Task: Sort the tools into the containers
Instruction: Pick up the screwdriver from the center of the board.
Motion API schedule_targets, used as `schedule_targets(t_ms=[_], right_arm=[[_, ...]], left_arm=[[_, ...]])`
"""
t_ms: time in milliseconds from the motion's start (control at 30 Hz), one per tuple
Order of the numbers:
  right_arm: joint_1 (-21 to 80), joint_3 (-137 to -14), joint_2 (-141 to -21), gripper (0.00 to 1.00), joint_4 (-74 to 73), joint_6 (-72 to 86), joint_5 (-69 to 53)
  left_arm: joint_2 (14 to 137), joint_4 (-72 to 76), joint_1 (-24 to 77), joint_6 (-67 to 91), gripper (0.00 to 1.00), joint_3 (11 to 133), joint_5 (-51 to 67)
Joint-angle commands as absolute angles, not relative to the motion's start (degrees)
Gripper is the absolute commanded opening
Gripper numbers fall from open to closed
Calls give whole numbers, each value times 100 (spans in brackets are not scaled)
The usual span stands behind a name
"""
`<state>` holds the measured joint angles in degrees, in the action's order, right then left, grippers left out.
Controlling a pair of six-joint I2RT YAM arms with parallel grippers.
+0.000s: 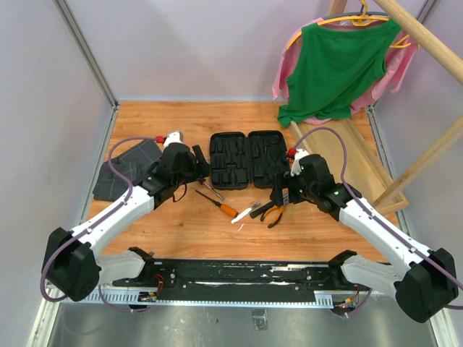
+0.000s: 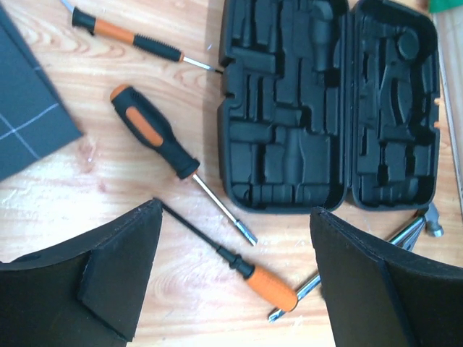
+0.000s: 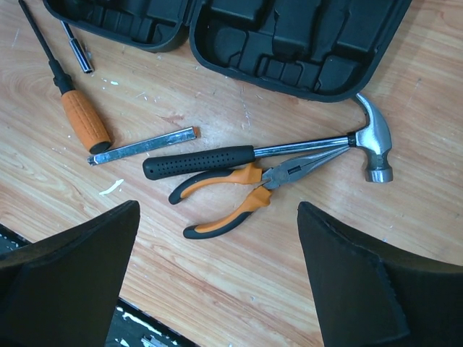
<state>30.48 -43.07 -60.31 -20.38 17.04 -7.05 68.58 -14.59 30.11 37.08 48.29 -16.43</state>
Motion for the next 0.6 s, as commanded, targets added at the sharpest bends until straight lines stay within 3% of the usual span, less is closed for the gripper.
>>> schedule_targets(t_ms=[0,567], right_arm=[[3214,-4689,-6057,90,-2408,1894,-418],[3661,-5675,-6385,90,-2546,1786,-196]], left_arm=[[6468,-1574,2971,3598,87,4636,-1410],[5610,-1819,2971,3489,91,4114,-1385]])
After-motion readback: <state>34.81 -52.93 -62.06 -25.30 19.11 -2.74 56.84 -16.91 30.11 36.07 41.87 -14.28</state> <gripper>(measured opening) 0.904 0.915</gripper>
